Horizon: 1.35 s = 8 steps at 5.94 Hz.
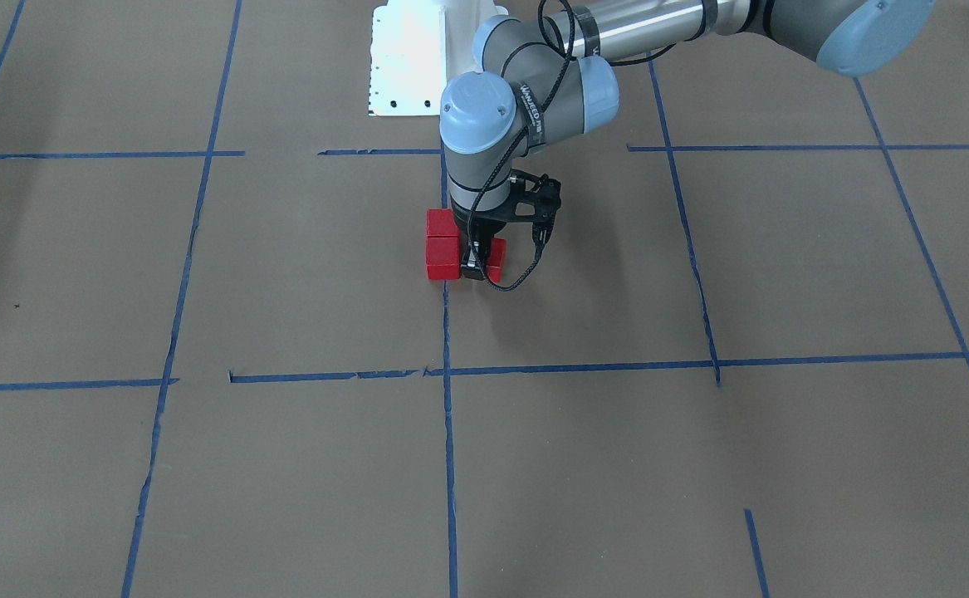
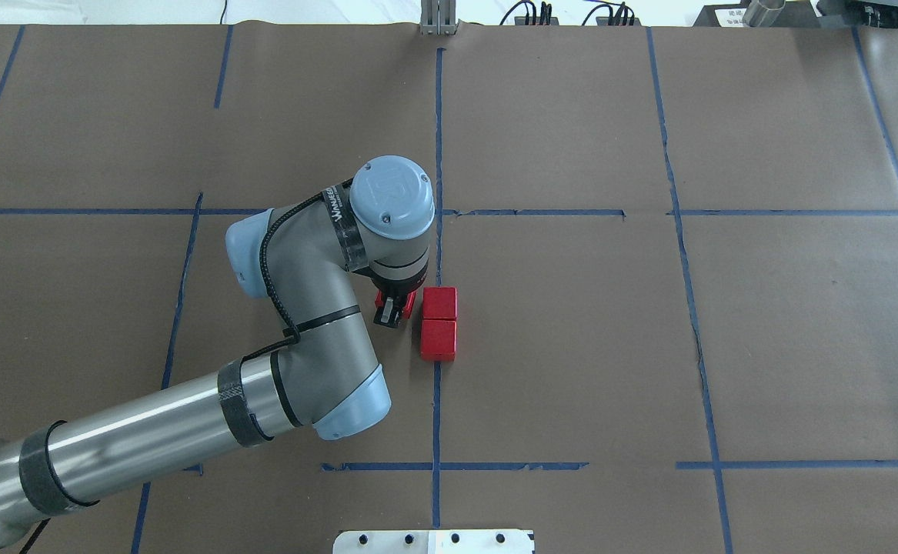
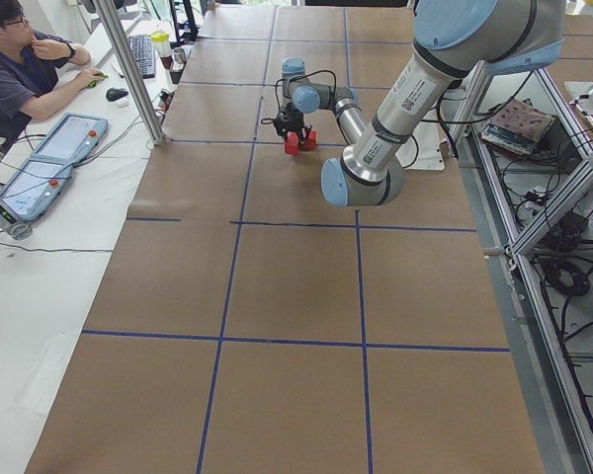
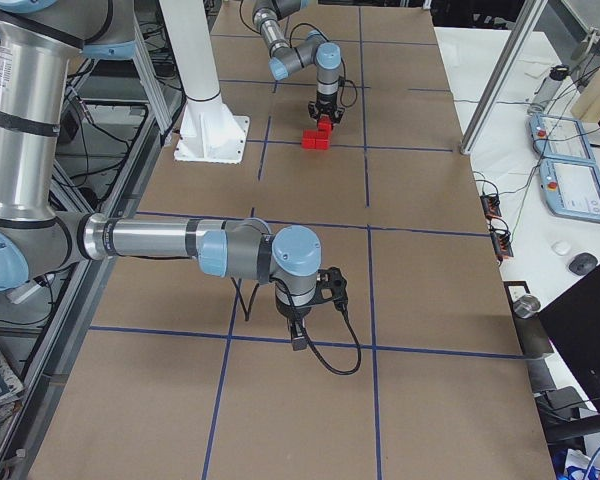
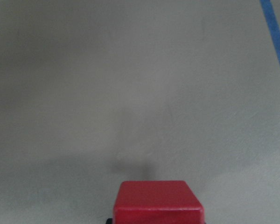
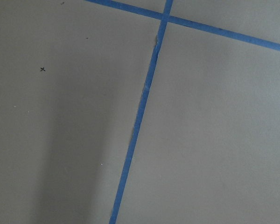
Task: Form red blocks into L shape at center
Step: 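Lower the cube with the left gripper and set it down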
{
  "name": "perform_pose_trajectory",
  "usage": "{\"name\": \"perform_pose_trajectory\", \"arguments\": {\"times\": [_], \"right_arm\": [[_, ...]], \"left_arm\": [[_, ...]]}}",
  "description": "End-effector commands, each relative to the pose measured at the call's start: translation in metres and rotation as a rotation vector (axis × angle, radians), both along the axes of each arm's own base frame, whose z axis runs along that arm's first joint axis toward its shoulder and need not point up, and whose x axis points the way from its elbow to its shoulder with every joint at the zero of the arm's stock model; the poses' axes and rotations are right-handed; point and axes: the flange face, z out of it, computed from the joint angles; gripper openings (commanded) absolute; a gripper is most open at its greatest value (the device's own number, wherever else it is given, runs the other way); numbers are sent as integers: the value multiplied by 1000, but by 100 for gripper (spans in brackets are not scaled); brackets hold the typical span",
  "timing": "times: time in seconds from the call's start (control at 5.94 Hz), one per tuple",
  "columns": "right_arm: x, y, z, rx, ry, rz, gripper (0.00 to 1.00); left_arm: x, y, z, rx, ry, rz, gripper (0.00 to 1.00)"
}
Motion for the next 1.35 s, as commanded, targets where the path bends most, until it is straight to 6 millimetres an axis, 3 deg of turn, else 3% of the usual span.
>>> {"name": "perform_pose_trajectory", "arguments": {"times": [0.0, 0.67, 0.84, 1.18], "right_arm": [[0, 0, 1, -1, 1, 0, 100], [0, 0, 1, -1, 1, 0, 100], [0, 0, 1, -1, 1, -1, 100], [0, 0, 1, -1, 1, 0, 100]], "left_arm": [[17, -3, 0, -22, -23, -5, 17], [18, -2, 7, -27, -31, -3, 20], [17, -2, 6, -30, -26, 0, 34], [17, -2, 8, -27, -21, 0, 36]]}}
